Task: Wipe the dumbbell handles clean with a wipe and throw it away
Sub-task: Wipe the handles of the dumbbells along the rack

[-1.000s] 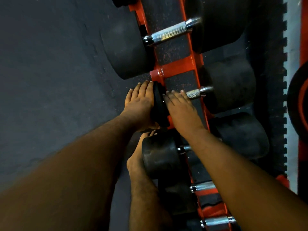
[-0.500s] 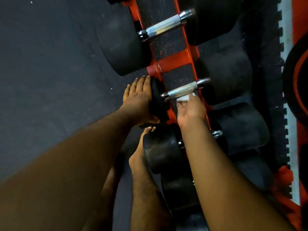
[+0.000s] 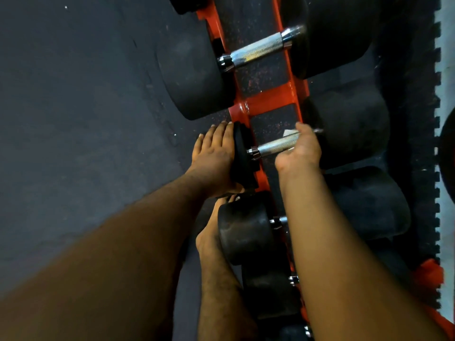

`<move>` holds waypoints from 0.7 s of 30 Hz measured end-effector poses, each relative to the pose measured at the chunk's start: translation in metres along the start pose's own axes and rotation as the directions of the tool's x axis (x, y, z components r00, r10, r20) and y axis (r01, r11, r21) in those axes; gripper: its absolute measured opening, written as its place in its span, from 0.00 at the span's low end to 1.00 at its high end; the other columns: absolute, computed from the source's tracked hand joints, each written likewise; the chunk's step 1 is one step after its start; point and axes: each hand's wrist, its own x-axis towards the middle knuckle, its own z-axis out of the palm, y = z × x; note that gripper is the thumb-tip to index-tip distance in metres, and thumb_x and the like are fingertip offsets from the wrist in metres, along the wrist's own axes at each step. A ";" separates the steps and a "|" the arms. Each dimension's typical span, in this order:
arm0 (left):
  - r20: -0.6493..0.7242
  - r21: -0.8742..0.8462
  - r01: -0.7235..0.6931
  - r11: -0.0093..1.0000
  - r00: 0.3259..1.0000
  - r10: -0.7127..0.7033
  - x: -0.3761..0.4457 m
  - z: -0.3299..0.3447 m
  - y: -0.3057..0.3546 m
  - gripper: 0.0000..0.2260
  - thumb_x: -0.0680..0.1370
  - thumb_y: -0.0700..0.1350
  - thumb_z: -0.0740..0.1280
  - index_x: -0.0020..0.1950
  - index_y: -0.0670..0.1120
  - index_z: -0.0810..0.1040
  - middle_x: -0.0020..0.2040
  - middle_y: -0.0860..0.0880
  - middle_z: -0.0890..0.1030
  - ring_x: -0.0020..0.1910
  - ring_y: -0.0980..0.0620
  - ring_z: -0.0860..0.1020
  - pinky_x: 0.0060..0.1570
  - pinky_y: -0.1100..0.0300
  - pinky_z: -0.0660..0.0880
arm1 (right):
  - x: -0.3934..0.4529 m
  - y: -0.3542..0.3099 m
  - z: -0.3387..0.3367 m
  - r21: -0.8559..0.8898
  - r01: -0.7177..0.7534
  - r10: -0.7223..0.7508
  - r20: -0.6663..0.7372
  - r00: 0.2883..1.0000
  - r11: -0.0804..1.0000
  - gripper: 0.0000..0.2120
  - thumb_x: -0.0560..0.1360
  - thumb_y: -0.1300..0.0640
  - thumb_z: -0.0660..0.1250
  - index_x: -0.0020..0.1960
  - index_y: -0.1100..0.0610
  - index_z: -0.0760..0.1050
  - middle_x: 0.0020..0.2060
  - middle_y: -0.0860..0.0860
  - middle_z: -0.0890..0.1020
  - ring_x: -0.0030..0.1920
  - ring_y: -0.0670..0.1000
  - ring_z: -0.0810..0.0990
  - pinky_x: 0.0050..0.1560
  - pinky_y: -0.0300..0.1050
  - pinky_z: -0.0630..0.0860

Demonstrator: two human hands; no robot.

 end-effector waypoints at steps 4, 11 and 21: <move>0.005 -0.006 0.003 1.000 1.000 -0.003 -0.001 -0.001 0.001 0.67 0.63 0.60 0.83 0.82 0.43 0.38 0.83 0.44 0.43 0.82 0.43 0.40 0.80 0.44 0.39 | 0.000 0.016 -0.006 -0.092 -0.018 0.024 0.066 0.998 0.996 0.05 0.78 0.58 0.69 0.52 0.58 0.77 0.45 0.53 0.81 0.44 0.51 0.81 0.42 0.45 0.78; 0.000 -0.010 0.006 1.000 1.000 -0.006 -0.001 -0.002 0.002 0.65 0.63 0.61 0.81 0.83 0.43 0.38 0.84 0.44 0.43 0.82 0.44 0.41 0.78 0.46 0.38 | -0.016 0.068 -0.033 -0.400 -0.015 0.023 0.015 1.000 0.916 0.04 0.81 0.57 0.68 0.52 0.56 0.81 0.46 0.56 0.86 0.48 0.57 0.85 0.45 0.51 0.83; -0.131 0.027 -0.082 0.996 0.988 0.085 -0.011 0.012 -0.006 0.62 0.65 0.61 0.80 0.83 0.43 0.42 0.84 0.44 0.46 0.83 0.44 0.43 0.80 0.47 0.40 | -0.042 0.053 -0.084 -0.257 0.248 -0.205 0.182 0.962 0.934 0.15 0.81 0.66 0.63 0.66 0.59 0.77 0.52 0.54 0.85 0.55 0.54 0.83 0.58 0.48 0.80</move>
